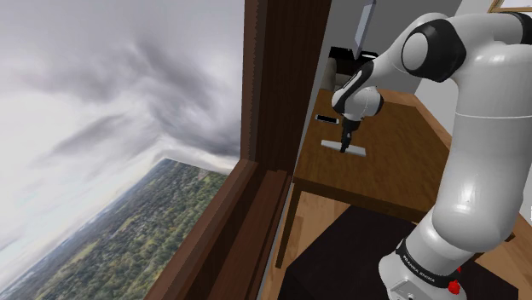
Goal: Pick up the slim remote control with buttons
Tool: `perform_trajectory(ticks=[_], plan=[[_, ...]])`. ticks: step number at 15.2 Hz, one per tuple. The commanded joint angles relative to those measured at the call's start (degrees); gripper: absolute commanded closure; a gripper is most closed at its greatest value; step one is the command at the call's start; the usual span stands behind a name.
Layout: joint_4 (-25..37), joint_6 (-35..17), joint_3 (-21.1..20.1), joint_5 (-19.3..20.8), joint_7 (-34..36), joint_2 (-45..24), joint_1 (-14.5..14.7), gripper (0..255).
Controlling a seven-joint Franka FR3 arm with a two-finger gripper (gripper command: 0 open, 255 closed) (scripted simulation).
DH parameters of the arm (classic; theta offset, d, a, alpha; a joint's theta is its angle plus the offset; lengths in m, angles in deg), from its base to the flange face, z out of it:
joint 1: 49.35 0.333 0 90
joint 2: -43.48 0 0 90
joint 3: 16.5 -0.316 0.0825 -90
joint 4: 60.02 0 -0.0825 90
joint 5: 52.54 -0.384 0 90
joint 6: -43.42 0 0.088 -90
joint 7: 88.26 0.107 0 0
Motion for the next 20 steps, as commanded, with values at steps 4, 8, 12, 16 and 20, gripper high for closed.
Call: perform_trajectory(ticks=[4,8,12,16,20], plan=[[0.0,0.0,0.0,0.0,0.0,0.0,0.0,255],[0.1,-0.1,-0.1,-0.1,-0.1,-0.2,-0.1,255],[0.3,2.3,1.3,2.1,1.4,2.3,1.0,255],[0.7,4.7,2.4,4.2,2.8,4.8,1.9,255],[1.3,7.2,3.4,6.3,4.2,7.1,2.6,255]])
